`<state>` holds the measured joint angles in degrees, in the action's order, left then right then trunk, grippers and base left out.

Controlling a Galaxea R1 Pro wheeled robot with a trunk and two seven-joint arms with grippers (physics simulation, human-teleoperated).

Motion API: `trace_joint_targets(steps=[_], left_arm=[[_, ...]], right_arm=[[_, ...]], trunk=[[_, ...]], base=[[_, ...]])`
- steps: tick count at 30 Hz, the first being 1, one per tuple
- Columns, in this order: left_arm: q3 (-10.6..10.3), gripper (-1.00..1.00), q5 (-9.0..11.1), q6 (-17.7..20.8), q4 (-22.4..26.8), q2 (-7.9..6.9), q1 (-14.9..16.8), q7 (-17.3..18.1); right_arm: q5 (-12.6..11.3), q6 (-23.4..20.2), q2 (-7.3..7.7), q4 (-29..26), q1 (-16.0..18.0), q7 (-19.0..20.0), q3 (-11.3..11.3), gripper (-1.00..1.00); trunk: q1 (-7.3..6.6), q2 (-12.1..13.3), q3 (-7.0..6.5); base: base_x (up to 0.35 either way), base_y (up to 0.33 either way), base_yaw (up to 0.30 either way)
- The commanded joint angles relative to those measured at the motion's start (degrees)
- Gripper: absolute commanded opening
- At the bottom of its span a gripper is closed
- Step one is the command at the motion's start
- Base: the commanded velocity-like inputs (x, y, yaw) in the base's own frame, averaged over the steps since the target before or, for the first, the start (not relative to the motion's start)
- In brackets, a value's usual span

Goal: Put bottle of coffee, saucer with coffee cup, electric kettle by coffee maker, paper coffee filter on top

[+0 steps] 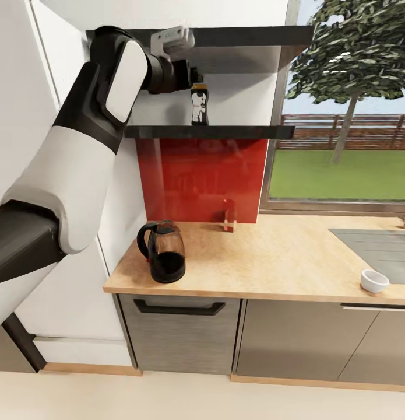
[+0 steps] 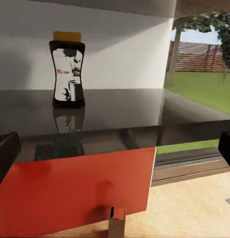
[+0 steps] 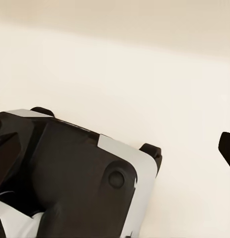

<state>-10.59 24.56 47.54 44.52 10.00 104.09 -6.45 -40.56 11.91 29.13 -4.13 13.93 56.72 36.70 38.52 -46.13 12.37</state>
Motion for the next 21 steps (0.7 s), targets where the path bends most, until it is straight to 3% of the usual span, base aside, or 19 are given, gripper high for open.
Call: trace_joint_targets(steps=[1, 3, 13, 18, 21], left_arm=[[-0.1, 1.00, 0.7, -0.5, -1.0, 0.00, 0.1, -0.6], [-0.1, 1.00, 0.8, -3.8, -4.3, 0.00, 0.1, -0.5], [-0.7, 1.00, 0.9, -6.1, -5.9, 0.00, 0.0, -0.5], [-3.2, 1.00, 0.9, -11.0, -6.1, 0.00, -0.2, -0.5], [-5.8, 1.00, 0.9, -14.1, -7.1, 0.00, -0.3, -0.6]], right_arm=[[-0.3, 0.4, 0.03, 0.0, 0.0, 0.1, 0.5, 1.00], [-0.3, 0.4, 0.02, 0.0, 0.0, 0.1, 0.5, 1.00], [-0.3, 0.4, -0.02, 0.0, 0.0, 0.1, 0.5, 1.00], [-0.3, 0.4, -0.03, 0.0, 0.0, 0.0, 0.5, 1.00], [-0.3, 0.4, -0.02, 0.0, 0.0, 0.1, 0.5, 1.00]], trunk=[[0.00, -0.1, 0.08], [0.00, -0.1, 0.08], [0.00, -0.1, 0.08], [0.00, -0.1, 0.08], [0.00, -0.1, 0.08]], base=[[0.000, 0.000, 0.000], [0.000, 0.000, 0.000], [0.000, 0.000, 0.000], [0.000, 0.000, 0.000], [0.000, 0.000, 0.000]])
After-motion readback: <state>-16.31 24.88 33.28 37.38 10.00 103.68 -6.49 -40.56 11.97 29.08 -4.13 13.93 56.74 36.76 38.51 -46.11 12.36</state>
